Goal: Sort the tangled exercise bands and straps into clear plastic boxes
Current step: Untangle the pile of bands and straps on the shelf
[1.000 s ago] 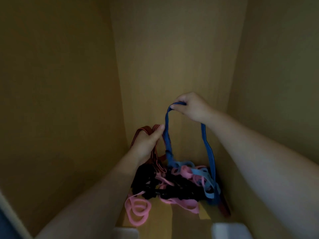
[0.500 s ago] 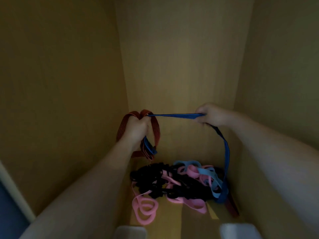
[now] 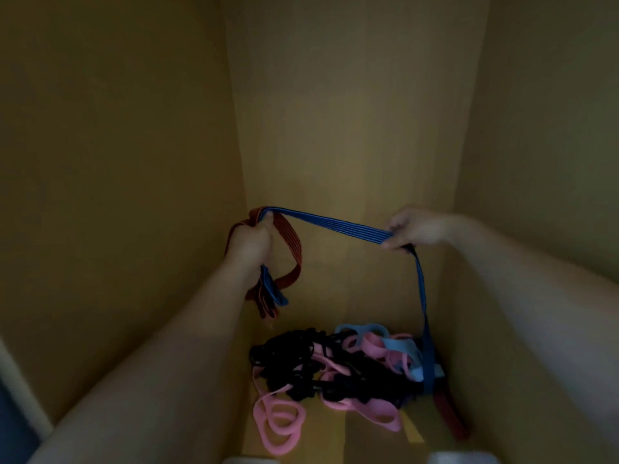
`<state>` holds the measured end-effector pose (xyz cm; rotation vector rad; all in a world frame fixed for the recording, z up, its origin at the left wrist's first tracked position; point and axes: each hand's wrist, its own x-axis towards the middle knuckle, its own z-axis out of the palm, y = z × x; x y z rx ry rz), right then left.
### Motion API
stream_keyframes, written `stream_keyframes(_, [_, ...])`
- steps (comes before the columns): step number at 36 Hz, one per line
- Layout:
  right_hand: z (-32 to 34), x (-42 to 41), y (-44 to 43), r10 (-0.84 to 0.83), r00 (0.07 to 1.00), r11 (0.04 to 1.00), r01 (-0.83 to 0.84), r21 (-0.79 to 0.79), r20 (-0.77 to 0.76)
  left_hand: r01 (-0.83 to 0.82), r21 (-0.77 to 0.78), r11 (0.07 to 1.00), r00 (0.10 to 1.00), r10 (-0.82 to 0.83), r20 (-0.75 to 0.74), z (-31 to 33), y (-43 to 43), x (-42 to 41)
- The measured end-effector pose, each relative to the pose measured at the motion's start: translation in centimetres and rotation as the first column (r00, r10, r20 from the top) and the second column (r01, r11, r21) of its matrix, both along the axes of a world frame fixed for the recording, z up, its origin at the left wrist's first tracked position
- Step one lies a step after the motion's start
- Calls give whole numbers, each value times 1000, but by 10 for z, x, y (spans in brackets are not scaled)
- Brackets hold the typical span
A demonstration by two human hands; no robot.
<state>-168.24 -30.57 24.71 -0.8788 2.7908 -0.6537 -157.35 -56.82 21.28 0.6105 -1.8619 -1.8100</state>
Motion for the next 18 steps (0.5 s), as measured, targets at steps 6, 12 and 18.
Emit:
stream_keyframes(6, [2,6,-12,-37,996,971,17,-240,-78,149,-2,989,988,-149,-37,1,24,3])
stream_keyframes(12, [26,31,-51,90,991,958,-113,-265,-97,371,16,928,919,-365,-147,-1,47,-1])
stream_keyframes(18, [6,41,-60,121,992,945,-127,-301,-40,323,114,939,929,-292,-229,7,53,-10])
